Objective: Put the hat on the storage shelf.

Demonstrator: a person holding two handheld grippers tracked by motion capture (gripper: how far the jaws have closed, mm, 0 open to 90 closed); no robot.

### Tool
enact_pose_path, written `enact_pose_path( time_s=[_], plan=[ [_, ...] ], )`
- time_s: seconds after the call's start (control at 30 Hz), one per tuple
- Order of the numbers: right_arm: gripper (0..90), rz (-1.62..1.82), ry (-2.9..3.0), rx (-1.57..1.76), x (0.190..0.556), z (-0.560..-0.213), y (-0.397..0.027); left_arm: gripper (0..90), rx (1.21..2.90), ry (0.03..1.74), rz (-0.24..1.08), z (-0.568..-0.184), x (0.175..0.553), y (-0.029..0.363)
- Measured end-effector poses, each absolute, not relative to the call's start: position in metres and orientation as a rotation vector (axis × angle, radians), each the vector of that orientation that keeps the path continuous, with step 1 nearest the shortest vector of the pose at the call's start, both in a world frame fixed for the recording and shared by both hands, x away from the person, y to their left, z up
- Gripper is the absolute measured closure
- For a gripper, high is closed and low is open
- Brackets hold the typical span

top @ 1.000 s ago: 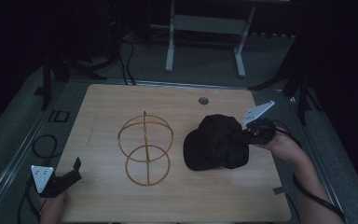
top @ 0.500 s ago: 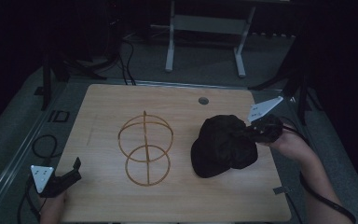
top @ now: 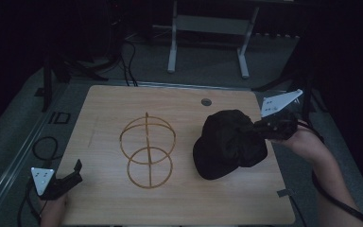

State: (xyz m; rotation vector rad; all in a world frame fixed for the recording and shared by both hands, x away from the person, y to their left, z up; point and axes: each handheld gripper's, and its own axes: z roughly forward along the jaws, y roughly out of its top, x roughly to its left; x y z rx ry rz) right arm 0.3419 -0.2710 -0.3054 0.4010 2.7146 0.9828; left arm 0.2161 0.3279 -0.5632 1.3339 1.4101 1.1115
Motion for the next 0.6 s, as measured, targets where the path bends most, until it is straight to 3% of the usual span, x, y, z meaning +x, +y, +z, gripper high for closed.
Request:
enact_pose_path(
  time_s=[0.6],
  plan=[
    [89.8, 1.025, 2.648, 0.354, 0.33, -0.253, -0.269, 1.8, 1.337, 1.412, 1.109, -0.563, 0.216, 0.328]
  ],
)
